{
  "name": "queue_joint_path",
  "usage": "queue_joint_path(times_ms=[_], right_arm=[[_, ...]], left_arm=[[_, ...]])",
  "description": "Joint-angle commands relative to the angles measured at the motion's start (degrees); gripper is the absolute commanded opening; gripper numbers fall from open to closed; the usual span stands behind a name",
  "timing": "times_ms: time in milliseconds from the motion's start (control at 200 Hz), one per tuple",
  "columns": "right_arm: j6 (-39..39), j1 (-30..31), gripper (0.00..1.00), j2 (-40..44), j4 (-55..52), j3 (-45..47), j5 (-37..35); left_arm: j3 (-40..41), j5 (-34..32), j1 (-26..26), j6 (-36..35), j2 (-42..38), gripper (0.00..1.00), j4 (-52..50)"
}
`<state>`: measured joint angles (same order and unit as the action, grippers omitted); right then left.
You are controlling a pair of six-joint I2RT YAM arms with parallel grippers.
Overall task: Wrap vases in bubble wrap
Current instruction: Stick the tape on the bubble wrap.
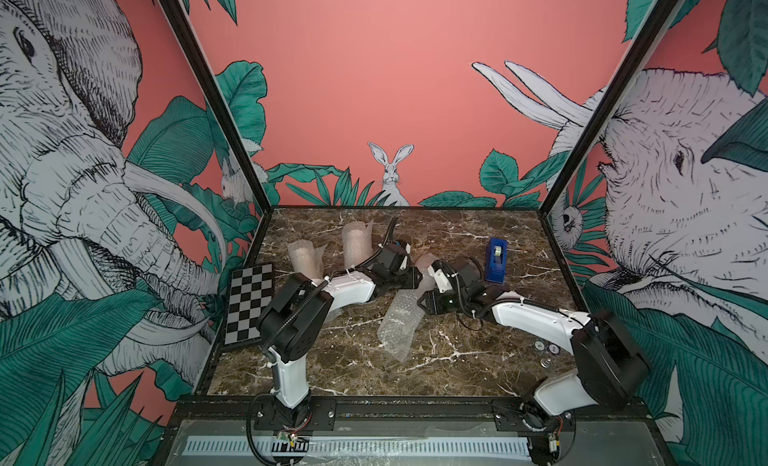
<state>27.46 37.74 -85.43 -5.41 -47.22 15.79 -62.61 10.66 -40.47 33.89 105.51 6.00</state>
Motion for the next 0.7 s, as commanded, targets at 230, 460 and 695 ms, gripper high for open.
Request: queue_joint_path(times_ms=[230,460,695], right_arm=[[-0.3,0.4,0.57,-0.3,2.7,-1.5,0.9],[-0.8,0.4,0.55,4.5,-0.2,0.2,-3.0],[-1.5,0.6,0.5,1.0,-1.2,-0.3,-4.2]], left_arm=[[2.4,-0.2,-0.7,0.4,-0.1,0.5,-6.5],[2.3,-0.2,-0.7,0.3,0.0,0.5,-6.5],[2.1,-0.1,-0.7,0.4,-0.1,0.5,-6.6]])
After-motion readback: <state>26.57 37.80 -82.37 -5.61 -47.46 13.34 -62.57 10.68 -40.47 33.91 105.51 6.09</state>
